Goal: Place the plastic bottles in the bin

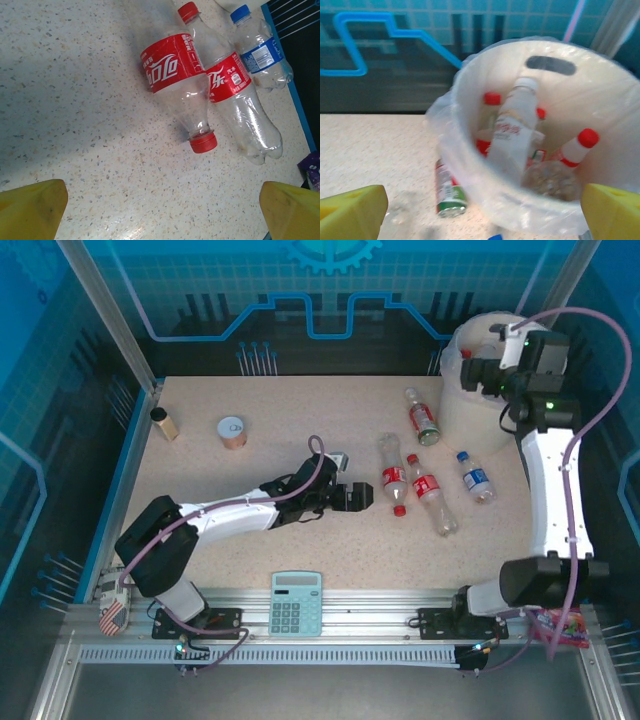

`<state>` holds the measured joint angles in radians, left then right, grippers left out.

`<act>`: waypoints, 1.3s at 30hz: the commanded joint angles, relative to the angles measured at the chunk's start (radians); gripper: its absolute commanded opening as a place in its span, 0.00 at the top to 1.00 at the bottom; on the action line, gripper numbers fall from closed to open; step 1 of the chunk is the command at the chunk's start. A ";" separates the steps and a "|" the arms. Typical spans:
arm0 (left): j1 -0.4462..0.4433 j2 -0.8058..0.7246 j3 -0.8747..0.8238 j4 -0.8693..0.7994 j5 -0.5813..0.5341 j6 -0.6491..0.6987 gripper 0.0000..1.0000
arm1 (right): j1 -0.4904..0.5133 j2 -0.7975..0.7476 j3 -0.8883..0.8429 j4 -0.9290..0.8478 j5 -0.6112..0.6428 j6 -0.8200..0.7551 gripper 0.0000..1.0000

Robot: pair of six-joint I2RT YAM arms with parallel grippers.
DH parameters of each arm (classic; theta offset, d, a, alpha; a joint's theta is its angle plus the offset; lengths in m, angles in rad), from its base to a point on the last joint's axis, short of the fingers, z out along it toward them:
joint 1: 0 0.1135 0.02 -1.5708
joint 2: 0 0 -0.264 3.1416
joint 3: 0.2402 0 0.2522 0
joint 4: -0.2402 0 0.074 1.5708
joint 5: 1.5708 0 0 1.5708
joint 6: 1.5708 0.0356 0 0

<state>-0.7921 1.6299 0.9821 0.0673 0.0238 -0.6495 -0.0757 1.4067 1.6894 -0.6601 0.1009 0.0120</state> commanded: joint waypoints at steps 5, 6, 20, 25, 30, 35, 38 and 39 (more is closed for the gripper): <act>0.059 -0.071 -0.049 -0.048 -0.020 0.017 0.01 | 0.229 -0.108 -0.165 -0.108 0.084 0.053 0.00; 0.071 -0.086 -0.061 -0.055 -0.024 0.021 0.01 | 0.263 -0.099 -0.181 -0.130 0.089 0.061 0.00; 0.184 -0.317 -0.186 -0.158 -0.077 0.056 0.01 | 0.413 0.217 -0.367 -0.083 0.053 0.187 0.23; 0.186 -0.337 -0.234 -0.112 -0.075 0.018 0.01 | 0.427 0.316 -0.378 -0.034 0.062 0.192 0.25; 0.186 -0.326 -0.270 -0.072 -0.057 -0.019 0.01 | 0.427 0.398 -0.373 0.000 0.072 0.203 0.33; 0.186 -0.338 -0.275 -0.077 -0.057 -0.017 0.01 | 0.427 0.466 -0.364 0.027 0.066 0.210 0.34; 0.186 -0.347 -0.277 -0.084 -0.066 -0.013 0.01 | 0.429 0.503 -0.361 0.031 0.065 0.214 0.32; 0.185 -0.349 -0.278 -0.087 -0.067 -0.012 0.01 | 0.430 0.512 -0.361 0.032 0.064 0.213 0.32</act>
<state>-0.6125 1.3083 0.7155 -0.0246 -0.0368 -0.6559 0.3412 1.8774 1.3220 -0.6376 0.1761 0.2081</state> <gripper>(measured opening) 0.992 0.680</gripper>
